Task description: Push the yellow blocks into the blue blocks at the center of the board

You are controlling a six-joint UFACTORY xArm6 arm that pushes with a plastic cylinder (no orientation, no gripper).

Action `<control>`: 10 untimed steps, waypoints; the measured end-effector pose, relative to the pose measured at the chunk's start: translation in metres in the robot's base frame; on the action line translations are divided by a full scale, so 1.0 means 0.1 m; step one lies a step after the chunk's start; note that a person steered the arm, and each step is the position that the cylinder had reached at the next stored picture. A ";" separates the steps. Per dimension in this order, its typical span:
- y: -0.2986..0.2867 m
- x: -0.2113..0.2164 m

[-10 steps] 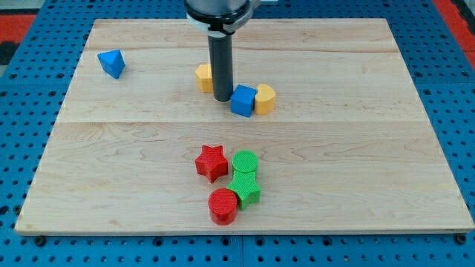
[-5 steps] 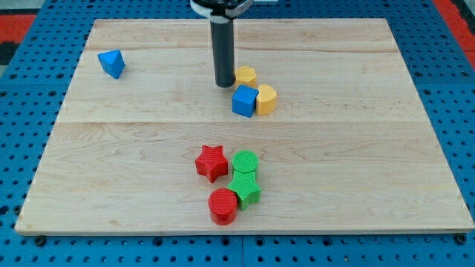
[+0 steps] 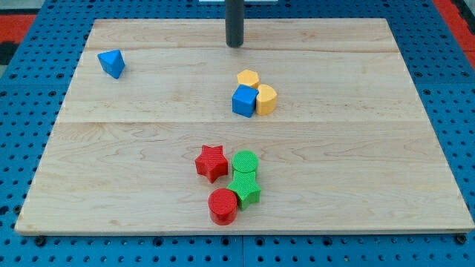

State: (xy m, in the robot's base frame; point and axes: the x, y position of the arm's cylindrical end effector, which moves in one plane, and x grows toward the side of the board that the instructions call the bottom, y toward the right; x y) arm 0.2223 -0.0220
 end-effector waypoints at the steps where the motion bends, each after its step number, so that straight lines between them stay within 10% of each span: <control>1: -0.62 -0.29; 3: -1.98 0.35; 5: -1.93 1.11; 7: -2.53 0.57; 10: -2.13 1.67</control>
State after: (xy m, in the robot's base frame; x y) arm 0.3893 -0.2346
